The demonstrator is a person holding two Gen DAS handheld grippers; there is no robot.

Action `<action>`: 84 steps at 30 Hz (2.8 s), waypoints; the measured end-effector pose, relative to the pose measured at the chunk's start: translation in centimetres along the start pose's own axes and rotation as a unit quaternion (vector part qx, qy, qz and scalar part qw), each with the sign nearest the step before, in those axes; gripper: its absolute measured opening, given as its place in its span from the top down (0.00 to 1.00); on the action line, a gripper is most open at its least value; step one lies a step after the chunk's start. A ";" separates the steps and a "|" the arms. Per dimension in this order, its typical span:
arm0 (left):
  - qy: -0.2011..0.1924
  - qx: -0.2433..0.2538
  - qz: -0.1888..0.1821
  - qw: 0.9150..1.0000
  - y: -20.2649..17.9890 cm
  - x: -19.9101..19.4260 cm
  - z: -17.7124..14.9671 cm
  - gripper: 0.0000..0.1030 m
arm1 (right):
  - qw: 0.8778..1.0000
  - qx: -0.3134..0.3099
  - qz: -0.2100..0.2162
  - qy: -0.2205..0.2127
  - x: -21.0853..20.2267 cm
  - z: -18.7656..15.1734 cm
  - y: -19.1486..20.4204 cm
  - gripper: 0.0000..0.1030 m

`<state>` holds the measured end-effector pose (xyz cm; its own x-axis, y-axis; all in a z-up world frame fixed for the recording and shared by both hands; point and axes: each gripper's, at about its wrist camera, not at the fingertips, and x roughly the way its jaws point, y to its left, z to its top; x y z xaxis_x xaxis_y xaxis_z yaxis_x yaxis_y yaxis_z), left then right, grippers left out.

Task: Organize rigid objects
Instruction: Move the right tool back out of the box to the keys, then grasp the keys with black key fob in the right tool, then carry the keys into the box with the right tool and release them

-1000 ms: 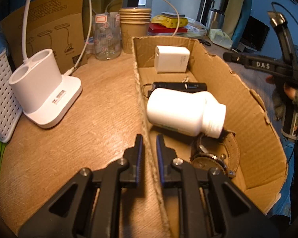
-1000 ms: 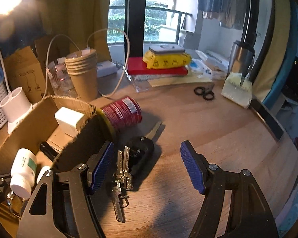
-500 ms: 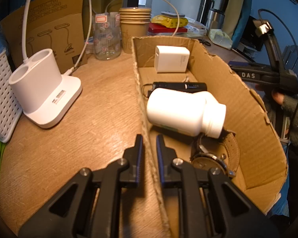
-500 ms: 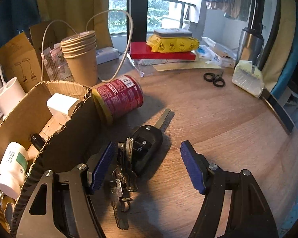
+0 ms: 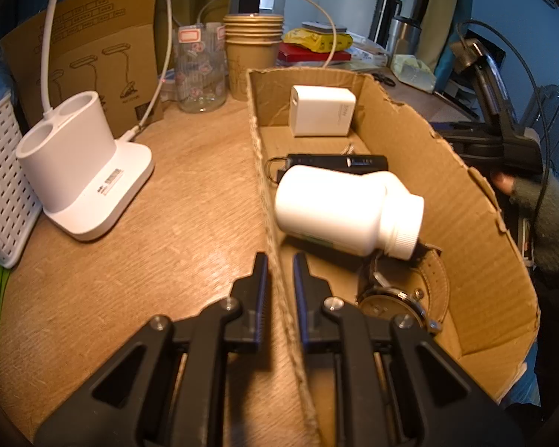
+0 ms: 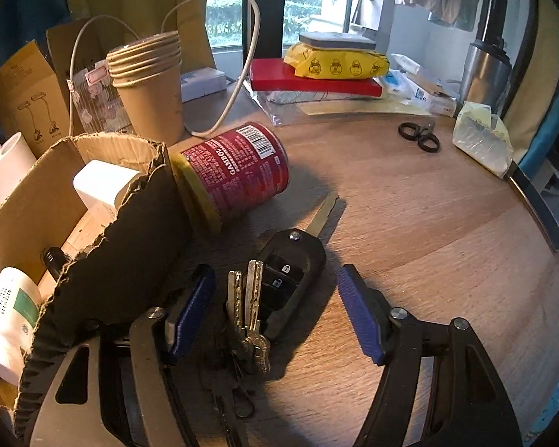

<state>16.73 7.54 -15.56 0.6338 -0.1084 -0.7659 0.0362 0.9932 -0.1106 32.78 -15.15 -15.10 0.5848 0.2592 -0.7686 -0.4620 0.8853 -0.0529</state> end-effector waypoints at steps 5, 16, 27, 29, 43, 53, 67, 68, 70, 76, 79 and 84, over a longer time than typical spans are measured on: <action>0.000 0.000 0.000 1.000 0.0 0.0 0.0 0.86 | 1.000 0.005 0.002 0.009 0.4 0.0 -0.3 0.42; 0.000 0.000 0.000 1.000 0.0 0.0 0.0 0.86 | 1.000 0.025 0.016 0.005 0.4 -0.1 -0.9 0.59; 0.000 0.000 0.000 1.000 0.0 0.0 0.0 0.86 | 0.999 0.031 0.027 -0.010 -1.1 -0.2 -1.0 0.62; 0.000 0.000 0.000 1.000 0.0 0.0 0.0 0.86 | 0.999 0.032 0.026 -0.016 -1.6 -0.2 -0.9 0.62; 0.000 0.000 0.000 1.000 0.0 0.0 0.0 0.86 | 0.998 0.022 0.020 -0.054 -5.5 0.6 -1.0 0.63; 0.000 0.000 0.000 1.000 0.0 0.0 0.0 0.86 | 0.996 0.007 0.019 -0.082 -8.1 1.6 -0.4 0.63; 0.000 0.000 -0.001 1.000 0.1 0.0 0.0 0.86 | 0.991 -0.013 0.041 -0.125 -11.8 3.2 1.5 0.63; 0.000 0.000 -0.001 1.000 0.1 0.0 0.0 0.86 | 0.991 -0.016 0.043 -0.127 -12.0 3.3 1.7 0.63; 0.000 0.000 -0.001 1.000 0.0 0.0 0.0 0.86 | 0.990 -0.025 0.047 -0.131 -12.4 3.5 2.3 0.63; 0.000 0.000 -0.001 1.000 0.0 0.0 0.0 0.86 | 0.987 -0.046 0.072 -0.136 -12.9 4.0 4.4 0.63; 0.000 0.000 -0.001 1.000 0.0 0.0 0.0 0.86 | 0.985 -0.057 0.083 -0.137 -13.0 4.1 5.4 0.63; 0.000 0.000 -0.001 1.000 0.0 0.0 0.0 0.86 | 0.983 -0.077 0.102 -0.135 -12.9 4.2 7.2 0.63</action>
<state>16.73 7.59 -15.56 0.6337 -0.1094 -0.7658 0.0371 0.9931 -0.1112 24.74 -10.45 -2.89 0.6156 0.5364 -0.5773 -0.6711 0.7409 -0.0272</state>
